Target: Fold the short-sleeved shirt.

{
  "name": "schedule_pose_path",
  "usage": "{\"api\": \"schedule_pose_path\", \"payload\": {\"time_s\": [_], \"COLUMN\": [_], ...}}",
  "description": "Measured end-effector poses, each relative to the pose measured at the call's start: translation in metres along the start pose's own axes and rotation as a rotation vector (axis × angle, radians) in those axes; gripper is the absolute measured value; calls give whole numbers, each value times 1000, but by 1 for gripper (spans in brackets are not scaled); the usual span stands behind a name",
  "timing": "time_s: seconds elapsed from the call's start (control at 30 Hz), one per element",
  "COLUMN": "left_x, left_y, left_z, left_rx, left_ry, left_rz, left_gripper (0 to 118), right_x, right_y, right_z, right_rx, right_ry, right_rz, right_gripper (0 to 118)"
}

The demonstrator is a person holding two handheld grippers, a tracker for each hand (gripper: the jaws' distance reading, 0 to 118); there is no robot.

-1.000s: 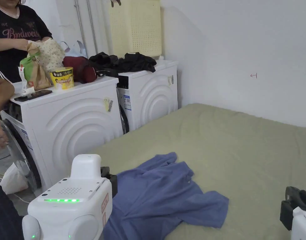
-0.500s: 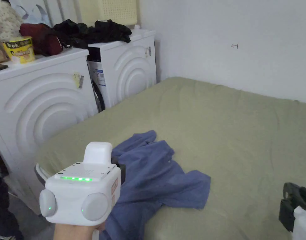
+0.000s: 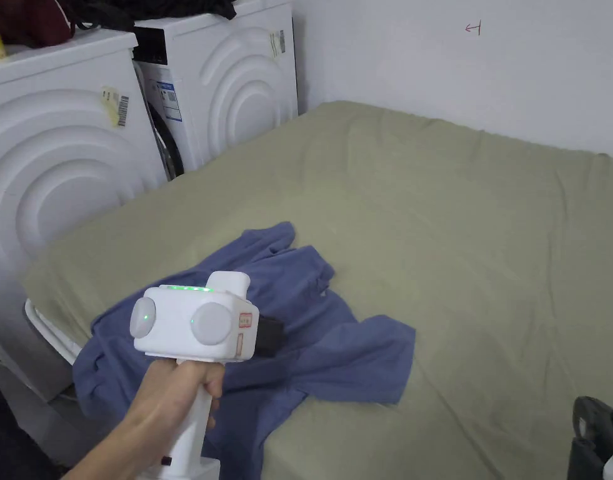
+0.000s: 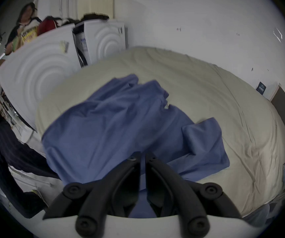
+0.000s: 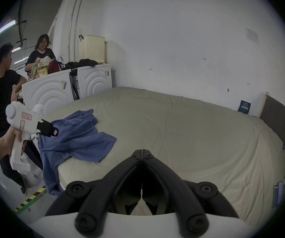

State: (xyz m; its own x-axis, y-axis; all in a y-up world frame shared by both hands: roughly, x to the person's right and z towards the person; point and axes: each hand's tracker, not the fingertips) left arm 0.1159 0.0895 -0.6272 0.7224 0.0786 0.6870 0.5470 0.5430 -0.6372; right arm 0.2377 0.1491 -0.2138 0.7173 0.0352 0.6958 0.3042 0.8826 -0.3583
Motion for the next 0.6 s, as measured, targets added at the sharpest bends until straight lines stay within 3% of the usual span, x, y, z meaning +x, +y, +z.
{"api": "schedule_pose_path", "payload": {"time_s": [0.07, 0.13, 0.33, 0.47, 0.5, 0.53, 0.57, 0.6], "left_x": [-3, -2, 12, 13, 13, 14, 16, 19], "left_y": [4, 13, -8, -13, -14, -11, -9, -7], "left_z": [-15, -20, -55, -53, -48, -43, -37, -34], "left_rx": [2, -74, -199, -171, -154, -136, -125, -72], "left_ry": [-54, -20, 9, 4, -18, -41, -49, -49], "left_rz": [40, 15, -140, -84, -80, -76, -83, -77], "left_gripper": [114, 114, 113, 109, 99, 78, 46, 0], "right_x": [0, 1, 4, 5, 6, 8, 9, 11], "right_y": [-5, -11, -18, -19, -19, -20, -20, -20], "right_z": [-4, -7, -14, -12, -11, -10, -9, -8], "right_rx": [-20, -39, -78, -82, -80, -80, -80, -81], "right_ry": [4, 4, 0, -5, -7, -6, -5, -6], "right_rz": [-11, -21, -48, -42, -40, -42, -48, -55], "right_gripper": [1, 1, 1, 1, 1, 1, 1, 1]}}
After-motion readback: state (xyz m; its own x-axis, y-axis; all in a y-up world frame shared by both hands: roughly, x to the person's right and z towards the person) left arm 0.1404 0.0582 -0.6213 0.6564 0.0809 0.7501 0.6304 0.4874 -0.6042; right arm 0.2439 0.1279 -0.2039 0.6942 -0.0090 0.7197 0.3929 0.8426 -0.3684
